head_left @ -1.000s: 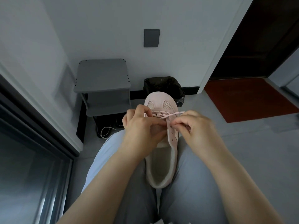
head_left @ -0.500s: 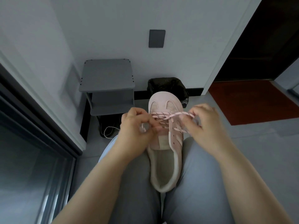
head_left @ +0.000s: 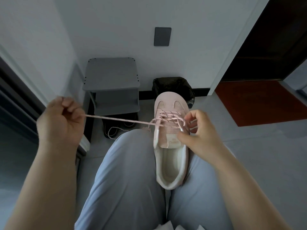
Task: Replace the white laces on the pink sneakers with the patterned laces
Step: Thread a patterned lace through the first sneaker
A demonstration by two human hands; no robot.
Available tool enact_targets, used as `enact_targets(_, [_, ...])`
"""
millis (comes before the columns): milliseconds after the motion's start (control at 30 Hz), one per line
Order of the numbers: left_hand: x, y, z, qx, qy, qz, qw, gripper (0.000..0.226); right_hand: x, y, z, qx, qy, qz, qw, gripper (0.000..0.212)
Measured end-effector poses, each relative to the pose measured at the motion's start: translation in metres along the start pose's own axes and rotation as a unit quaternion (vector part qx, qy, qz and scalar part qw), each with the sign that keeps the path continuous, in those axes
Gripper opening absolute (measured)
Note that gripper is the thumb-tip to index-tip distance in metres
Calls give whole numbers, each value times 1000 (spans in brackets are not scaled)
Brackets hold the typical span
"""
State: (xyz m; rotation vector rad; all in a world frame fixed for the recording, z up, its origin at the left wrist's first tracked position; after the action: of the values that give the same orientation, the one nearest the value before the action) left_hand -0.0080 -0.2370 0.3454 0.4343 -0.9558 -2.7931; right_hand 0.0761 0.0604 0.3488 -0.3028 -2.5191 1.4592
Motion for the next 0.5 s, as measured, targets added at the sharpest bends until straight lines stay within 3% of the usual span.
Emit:
enact_targets(100, [1,9,-12,238,103,110,960,34,1,-1,3,27,18,-14,999,41])
enact_targets(200, [-5,5,-5,455,92,212,860,15,2,-4,3,50,45,-35,997,46])
enact_targets(300, [-4,-10,1,615,42,223,755,15,1,-7,3,36,63,-58,996,44])
enact_targets(433, [-2,-49,14,682,-137,108,710,21,0,-11,11,-88,15,-117,989,30])
enact_targets(500, [-10,-66,27,695,-242,104,669,25,-2,-12,15,-181,21,-143,973,15])
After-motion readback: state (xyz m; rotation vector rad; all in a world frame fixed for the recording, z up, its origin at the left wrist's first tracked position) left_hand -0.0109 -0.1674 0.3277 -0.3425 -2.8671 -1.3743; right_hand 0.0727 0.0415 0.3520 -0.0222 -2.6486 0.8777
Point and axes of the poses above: each hand's wrist, its own x-axis towards the middle knuckle, its own z-axis out of the palm, y = z × x, the point moved 5 cm from there along x, towards the middle knuckle, and after that the axes turned 4 degrees about y, right-handed, at the moved point
